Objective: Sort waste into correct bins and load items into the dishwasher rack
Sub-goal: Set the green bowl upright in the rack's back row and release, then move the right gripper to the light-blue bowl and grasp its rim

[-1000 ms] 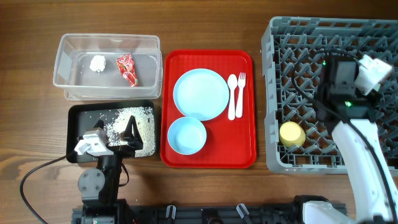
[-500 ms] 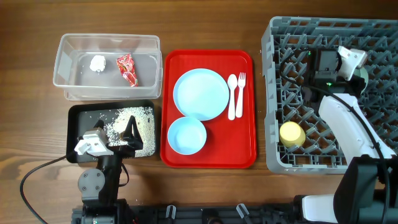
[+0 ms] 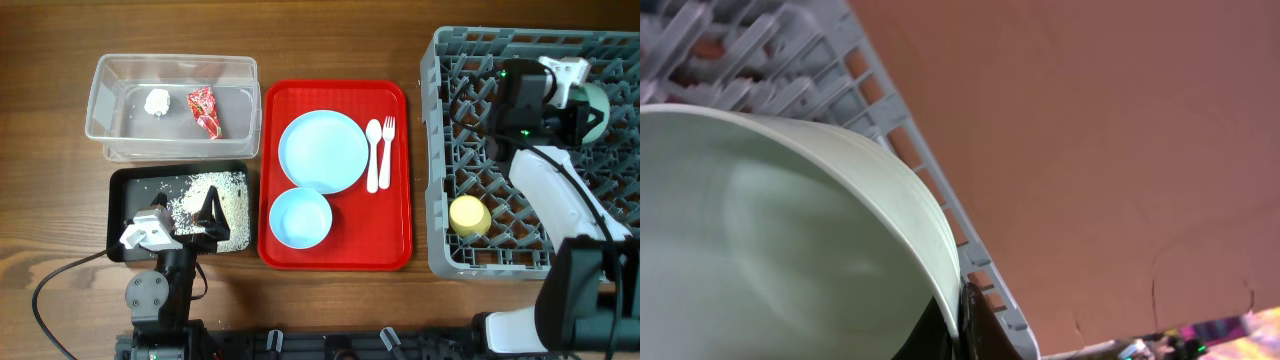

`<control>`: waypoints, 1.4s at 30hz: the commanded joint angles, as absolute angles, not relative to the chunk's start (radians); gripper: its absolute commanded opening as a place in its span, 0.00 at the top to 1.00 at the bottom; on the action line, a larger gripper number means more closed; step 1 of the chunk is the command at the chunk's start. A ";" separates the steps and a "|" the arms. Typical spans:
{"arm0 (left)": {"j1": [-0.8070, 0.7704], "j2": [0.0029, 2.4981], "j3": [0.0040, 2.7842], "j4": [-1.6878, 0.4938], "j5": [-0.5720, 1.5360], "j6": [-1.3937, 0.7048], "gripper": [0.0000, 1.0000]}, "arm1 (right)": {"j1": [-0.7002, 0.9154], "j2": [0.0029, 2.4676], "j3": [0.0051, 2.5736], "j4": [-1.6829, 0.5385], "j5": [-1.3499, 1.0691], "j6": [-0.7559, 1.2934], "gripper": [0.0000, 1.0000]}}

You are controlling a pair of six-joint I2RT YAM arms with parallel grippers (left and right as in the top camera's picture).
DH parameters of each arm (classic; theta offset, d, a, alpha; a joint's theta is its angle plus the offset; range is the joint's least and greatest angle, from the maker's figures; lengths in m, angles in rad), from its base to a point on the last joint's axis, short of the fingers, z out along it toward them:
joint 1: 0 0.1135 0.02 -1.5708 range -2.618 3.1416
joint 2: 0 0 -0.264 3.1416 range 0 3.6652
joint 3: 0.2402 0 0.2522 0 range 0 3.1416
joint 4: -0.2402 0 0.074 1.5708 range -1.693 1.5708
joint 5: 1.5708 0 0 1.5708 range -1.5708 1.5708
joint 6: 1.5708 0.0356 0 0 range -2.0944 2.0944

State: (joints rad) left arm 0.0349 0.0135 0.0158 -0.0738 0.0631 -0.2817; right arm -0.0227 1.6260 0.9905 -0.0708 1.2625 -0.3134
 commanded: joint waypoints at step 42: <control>0.042 0.003 0.006 -0.070 0.078 -0.269 0.00 | 0.620 1.314 1.004 -0.457 -0.165 0.446 0.10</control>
